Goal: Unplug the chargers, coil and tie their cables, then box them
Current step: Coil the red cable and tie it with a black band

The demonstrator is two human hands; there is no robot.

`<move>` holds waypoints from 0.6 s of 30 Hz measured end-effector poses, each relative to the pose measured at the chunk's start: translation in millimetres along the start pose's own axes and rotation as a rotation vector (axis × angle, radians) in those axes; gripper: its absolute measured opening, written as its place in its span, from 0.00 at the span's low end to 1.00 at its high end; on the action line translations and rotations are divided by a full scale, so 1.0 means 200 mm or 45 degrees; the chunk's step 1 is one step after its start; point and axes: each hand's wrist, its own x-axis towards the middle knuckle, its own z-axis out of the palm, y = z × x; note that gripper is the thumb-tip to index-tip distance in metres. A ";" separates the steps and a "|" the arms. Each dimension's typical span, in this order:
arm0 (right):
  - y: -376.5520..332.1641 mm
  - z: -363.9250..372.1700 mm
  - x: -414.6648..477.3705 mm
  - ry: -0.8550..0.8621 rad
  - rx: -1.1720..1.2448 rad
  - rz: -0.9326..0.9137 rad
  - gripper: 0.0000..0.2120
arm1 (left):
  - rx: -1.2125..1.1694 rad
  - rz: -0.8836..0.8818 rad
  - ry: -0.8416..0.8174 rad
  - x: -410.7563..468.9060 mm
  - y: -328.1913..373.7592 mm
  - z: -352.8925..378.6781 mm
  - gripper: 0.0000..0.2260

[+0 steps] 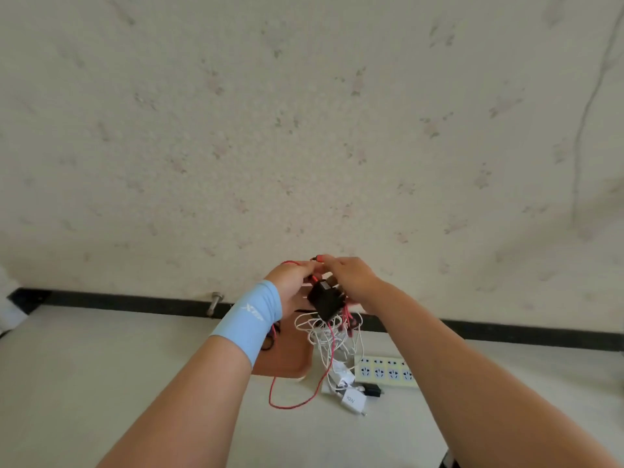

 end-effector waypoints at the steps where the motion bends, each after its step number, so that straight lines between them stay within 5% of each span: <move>1: -0.01 -0.02 -0.01 0.027 -0.049 0.004 0.20 | 0.063 0.032 -0.022 -0.02 0.00 0.01 0.10; 6: -0.07 -0.07 -0.07 -0.137 0.210 0.107 0.08 | 0.275 0.140 0.022 -0.09 0.00 0.02 0.11; 11: -0.08 -0.16 -0.19 -0.150 0.210 -0.062 0.11 | 0.499 0.203 0.055 -0.18 0.02 0.00 0.07; 16: -0.13 -0.19 -0.26 -0.083 0.144 0.027 0.22 | 0.460 0.310 0.004 -0.27 0.07 0.05 0.08; 18: -0.17 -0.19 -0.28 -0.131 0.262 0.031 0.15 | 0.441 0.348 0.033 -0.30 0.08 0.07 0.09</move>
